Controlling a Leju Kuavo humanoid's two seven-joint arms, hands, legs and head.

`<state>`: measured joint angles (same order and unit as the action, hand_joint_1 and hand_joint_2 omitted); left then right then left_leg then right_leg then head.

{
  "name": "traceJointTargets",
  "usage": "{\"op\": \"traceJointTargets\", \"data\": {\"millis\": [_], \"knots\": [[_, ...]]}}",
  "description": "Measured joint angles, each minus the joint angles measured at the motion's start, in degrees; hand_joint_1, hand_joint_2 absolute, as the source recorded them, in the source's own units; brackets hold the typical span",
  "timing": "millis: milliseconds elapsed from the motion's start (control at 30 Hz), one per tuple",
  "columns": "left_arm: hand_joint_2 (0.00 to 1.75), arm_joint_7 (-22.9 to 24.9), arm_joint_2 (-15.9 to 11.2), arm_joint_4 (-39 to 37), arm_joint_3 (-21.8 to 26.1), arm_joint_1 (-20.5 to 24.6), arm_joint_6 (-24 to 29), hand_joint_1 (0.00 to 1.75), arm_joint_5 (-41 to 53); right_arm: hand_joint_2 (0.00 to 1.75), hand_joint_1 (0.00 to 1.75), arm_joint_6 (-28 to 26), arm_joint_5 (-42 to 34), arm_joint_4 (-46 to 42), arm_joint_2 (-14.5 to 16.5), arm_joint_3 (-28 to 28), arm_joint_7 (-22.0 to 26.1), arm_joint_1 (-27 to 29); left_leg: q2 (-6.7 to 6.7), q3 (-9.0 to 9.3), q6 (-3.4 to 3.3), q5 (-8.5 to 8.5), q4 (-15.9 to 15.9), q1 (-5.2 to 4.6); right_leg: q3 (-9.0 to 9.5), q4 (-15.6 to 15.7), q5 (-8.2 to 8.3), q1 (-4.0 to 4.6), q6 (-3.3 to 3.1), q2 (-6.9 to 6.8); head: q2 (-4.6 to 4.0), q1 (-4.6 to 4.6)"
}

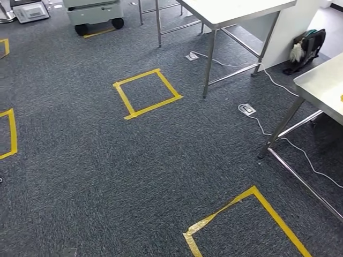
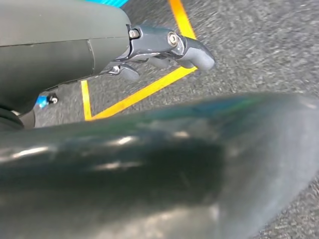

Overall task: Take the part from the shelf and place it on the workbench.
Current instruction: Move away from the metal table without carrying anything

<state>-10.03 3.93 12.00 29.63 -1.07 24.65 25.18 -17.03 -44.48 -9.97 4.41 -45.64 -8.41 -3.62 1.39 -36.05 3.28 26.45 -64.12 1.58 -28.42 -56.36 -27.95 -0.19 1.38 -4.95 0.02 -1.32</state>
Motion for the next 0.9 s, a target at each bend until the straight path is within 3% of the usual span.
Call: {"op": "traceJointTargets", "data": {"millis": [33, 100, 167, 233, 300, 367, 400, 433, 500, 567, 600, 667, 700, 767, 833, 900], "knots": [[0.0, 0.0, 0.05, 0.0, 0.07, 0.2, 0.0, 0.0, 0.02, 0.0, 0.0, 0.01, 0.0, 0.02, -0.02, 0.0, 0.0, 0.0, 1.3, 1.81, -0.08, -0.86, 3.08, 0.05, -0.11, -0.34, -0.41, 0.15, 0.41, -0.64, 0.0, -0.13], [0.0, 0.01, 0.19, 0.0, 0.14, 0.46, 0.03, 0.0, 0.06, 0.0, 0.0, 0.01, -0.01, 0.08, -0.07, 0.0, 0.0, -0.13, 2.77, 3.47, -0.84, -1.03, 6.08, -0.09, -0.11, -0.66, -1.13, 0.51, 1.1, -1.77, 0.0, 0.08], [0.0, 0.07, 0.21, 0.0, 0.21, 0.28, 0.05, 0.0, 0.08, 0.0, 0.0, 0.02, -0.02, 0.08, -0.06, 0.0, 0.0, -0.39, 1.44, 3.38, -2.0, -0.78, 6.31, -0.31, 0.35, -0.48, -1.53, 0.36, 1.64, -2.68, 0.0, 0.47], [0.0, 0.14, 0.19, 0.0, 0.41, 0.05, 0.07, 0.0, 0.09, 0.0, 0.0, 0.05, -0.05, 0.06, -0.03, 0.0, 0.0, -0.49, 0.19, 3.3, -2.78, -0.89, 6.39, -0.37, 0.02, -2.14, -3.15, 0.07, 2.22, -0.67, 0.0, 0.57], [0.0, 0.15, 0.19, 0.0, 0.62, 0.21, 0.07, 0.0, 0.18, 0.0, 0.0, 0.06, -0.16, 0.06, -0.03, 0.01, 0.02, -0.39, -1.18, 3.03, -3.44, -1.12, 6.43, -0.57, -2.98, -8.71, -7.07, 0.01, 2.31, 2.99, 0.0, 0.68], [0.0, 0.15, 0.22, 0.0, 0.7, 0.35, 0.05, 0.0, 0.37, 0.0, 0.0, 0.05, -0.33, 0.07, -0.04, 0.02, 0.04, -0.26, -2.84, 2.74, -3.87, -1.27, 6.43, -1.0, -6.93, -16.38, -10.11, 0.22, 1.79, 4.54, 0.0, 0.72], [0.0, 0.15, 0.25, 0.0, 0.72, 0.32, 0.04, 0.0, 0.46, 0.0, 0.0, 0.05, -0.41, 0.07, -0.04, 0.02, 0.03, -0.24, -3.74, 2.7, -3.97, -1.32, 6.42, -1.2, -7.91, -17.86, -9.99, 0.4, 1.39, 4.79, 0.0, 0.72], [0.0, 0.15, 0.25, 0.0, 0.76, 0.26, 0.05, 0.0, 0.5, 0.0, 0.0, 0.05, -0.47, 0.07, -0.04, 0.02, 0.03, -0.24, -4.64, 2.73, -4.02, -1.36, 6.42, -1.35, -7.76, -16.91, -8.63, 0.63, 0.95, 5.03, 0.0, 0.72], [0.0, 0.15, 0.29, 0.0, 0.87, 0.21, 0.07, 0.0, 0.54, 0.0, 0.0, 0.09, -0.59, 0.08, -0.04, 0.03, 0.02, -0.24, -6.37, 2.85, -4.06, -1.43, 6.41, -1.45, -4.93, -9.82, -3.97, 1.05, 0.07, 6.8, 0.0, 0.72], [0.0, 0.15, 0.45, 0.0, 0.95, 0.29, 0.1, 0.0, 0.62, 0.0, 0.0, 0.1, -0.73, 0.13, -0.08, 0.06, 0.05, -0.25, -7.9, 2.73, -3.86, -1.55, 6.26, -1.55, -2.29, -3.36, -1.06, 1.19, -0.37, 9.12, 0.0, 0.7], [0.0, 0.15, 0.54, 0.0, 0.97, 0.28, 0.1, 0.0, 0.67, 0.0, 0.0, 0.1, -0.79, 0.16, -0.09, 0.08, 0.1, -0.29, -8.54, 2.58, -3.65, -1.66, 6.23, -1.5, -1.77, -2.02, -0.65, 1.25, -0.42, 9.73, 0.0, 0.69], [0.0, 0.15, 0.66, 0.0, 1.01, 0.11, 0.14, 0.0, 0.72, 0.0, 0.0, 0.1, -0.85, 0.18, -0.11, 0.11, 0.18, -0.44, -9.78, 2.26, -3.02, -2.0, 6.36, -1.35, -1.36, -1.46, -0.43, 1.38, -0.52, 8.71, 0.0, 0.67], [0.0, 0.15, 0.69, 0.0, 1.03, 0.0, 0.16, 0.0, 0.72, 0.0, 0.0, 0.11, -0.86, 0.18, -0.1, 0.12, 0.13, -0.48, -9.55, 2.05, -2.78, -1.87, 6.18, -1.37, -1.05, -1.07, -0.14, 1.35, -0.72, 8.01, 0.0, 0.66], [0.0, 0.15, 0.76, 0.0, 1.05, -0.02, 0.21, 0.0, 0.74, 0.0, 0.0, 0.15, -0.86, 0.18, -0.08, 0.15, 0.01, -0.42, -6.79, 0.52, -2.37, 0.24, 3.22, -1.64, -0.54, -0.07, 0.5, 1.17, -1.22, 6.37, 0.0, 0.44], [0.0, 0.15, 0.8, 0.0, 1.05, 0.19, 0.25, 0.0, 0.84, 0.0, 0.0, 0.19, -0.86, 0.19, -0.07, 0.18, -0.04, -0.22, -3.32, -2.83, -1.99, 4.0, -3.68, -1.69, -0.43, 0.28, 0.65, 1.19, -1.48, 4.58, 0.0, 0.23], [0.0, 0.15, 0.81, 0.0, 1.05, 0.26, 0.26, 0.0, 0.96, 0.0, 0.0, 0.21, -0.92, 0.21, -0.08, 0.23, -0.1, -0.1, -2.26, -5.32, -1.52, 5.53, -8.8, -1.43, -0.49, 0.28, 0.52, 1.15, -1.47, 2.76, 0.0, 0.21]]}}
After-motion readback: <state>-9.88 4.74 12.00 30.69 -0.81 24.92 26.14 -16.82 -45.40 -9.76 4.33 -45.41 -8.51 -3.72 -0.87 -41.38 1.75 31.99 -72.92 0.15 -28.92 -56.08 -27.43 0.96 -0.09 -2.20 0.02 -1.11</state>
